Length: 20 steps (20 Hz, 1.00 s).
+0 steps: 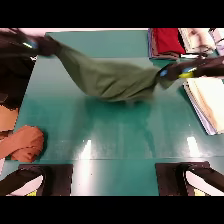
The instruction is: Fold the shirts.
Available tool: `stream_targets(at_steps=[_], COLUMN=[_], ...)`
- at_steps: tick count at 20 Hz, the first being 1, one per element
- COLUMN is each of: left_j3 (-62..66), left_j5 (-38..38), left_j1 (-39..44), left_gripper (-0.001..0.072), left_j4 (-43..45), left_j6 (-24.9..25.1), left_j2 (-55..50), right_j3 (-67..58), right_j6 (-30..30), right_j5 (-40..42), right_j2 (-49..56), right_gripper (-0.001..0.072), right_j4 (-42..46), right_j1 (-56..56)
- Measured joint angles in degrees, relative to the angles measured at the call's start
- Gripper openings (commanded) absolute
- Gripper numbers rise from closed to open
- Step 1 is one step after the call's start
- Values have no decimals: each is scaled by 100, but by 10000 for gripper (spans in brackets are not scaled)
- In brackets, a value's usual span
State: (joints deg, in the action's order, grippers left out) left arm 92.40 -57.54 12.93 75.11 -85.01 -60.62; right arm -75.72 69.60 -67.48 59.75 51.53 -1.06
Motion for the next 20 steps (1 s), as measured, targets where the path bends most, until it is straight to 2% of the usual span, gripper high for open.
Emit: stream_targets(at_steps=[5,10,14,20], left_j3=[1084,1596,1681,1705], left_j5=[-7,22,-321,-1001], left_j1=[0,0,0,-2], left_gripper=[24,24,25,28], left_j4=[184,225,269,431], left_j6=[2,24,144,249], left_j2=[1150,1342,522,-1941], right_j3=[-1329,-2229,-2146,-988], right_j6=[337,634,977,1532], right_j5=[-911,-1550,-1773,-1440], right_j2=[-999,-1176,-682,765], right_gripper=[13,13,14,15], right_j4=[74,98,330,1880], right_j1=[857,1460,1274,157])
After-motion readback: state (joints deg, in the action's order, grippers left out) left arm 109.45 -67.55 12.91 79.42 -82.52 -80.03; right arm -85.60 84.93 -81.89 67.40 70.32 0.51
